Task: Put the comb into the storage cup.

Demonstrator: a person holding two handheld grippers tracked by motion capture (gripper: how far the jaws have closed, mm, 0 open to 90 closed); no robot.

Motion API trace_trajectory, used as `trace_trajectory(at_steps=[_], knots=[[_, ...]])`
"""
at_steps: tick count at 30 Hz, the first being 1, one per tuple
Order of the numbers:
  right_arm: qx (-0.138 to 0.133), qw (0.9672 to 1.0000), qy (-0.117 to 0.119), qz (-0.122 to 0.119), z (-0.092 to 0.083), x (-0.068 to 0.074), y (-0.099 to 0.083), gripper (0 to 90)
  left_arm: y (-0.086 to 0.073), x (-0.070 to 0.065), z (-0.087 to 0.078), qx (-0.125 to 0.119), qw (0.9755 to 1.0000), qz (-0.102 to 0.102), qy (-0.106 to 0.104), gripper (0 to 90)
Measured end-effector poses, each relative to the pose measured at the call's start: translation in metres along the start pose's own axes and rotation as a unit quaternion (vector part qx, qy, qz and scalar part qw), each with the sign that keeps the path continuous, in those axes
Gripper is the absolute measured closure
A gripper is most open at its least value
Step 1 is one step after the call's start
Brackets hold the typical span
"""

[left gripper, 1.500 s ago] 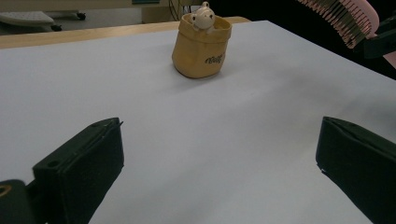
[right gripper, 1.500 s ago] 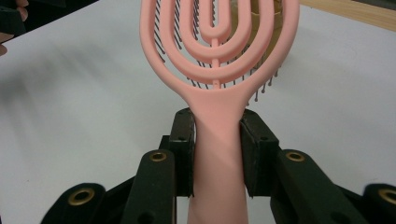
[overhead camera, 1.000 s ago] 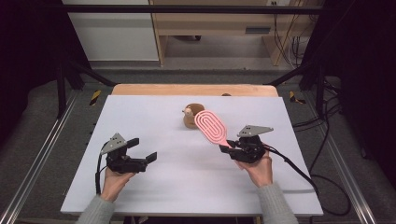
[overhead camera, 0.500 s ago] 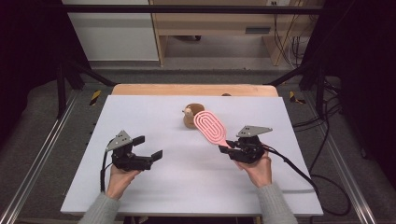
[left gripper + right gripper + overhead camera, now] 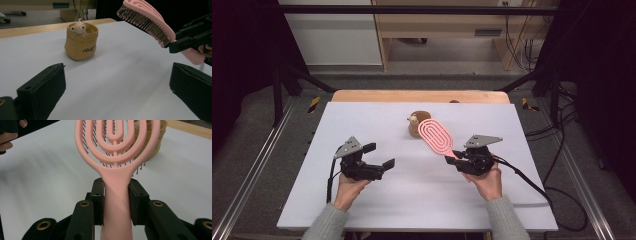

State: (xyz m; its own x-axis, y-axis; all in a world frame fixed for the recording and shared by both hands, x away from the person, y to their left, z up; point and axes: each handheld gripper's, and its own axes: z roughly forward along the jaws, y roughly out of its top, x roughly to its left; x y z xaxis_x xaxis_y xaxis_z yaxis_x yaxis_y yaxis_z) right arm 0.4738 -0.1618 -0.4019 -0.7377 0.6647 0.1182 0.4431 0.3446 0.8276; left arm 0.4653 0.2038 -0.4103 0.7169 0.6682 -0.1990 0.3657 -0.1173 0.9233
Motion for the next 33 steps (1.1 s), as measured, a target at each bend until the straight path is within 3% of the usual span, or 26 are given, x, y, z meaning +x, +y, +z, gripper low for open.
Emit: trace_trajectory(at_steps=[33], knots=[[-0.003,0.9999,0.002,-0.01,0.0,0.004,0.002,70.0,0.017,-0.019,0.031,-0.005,0.9993,-0.012,-0.036,0.0]])
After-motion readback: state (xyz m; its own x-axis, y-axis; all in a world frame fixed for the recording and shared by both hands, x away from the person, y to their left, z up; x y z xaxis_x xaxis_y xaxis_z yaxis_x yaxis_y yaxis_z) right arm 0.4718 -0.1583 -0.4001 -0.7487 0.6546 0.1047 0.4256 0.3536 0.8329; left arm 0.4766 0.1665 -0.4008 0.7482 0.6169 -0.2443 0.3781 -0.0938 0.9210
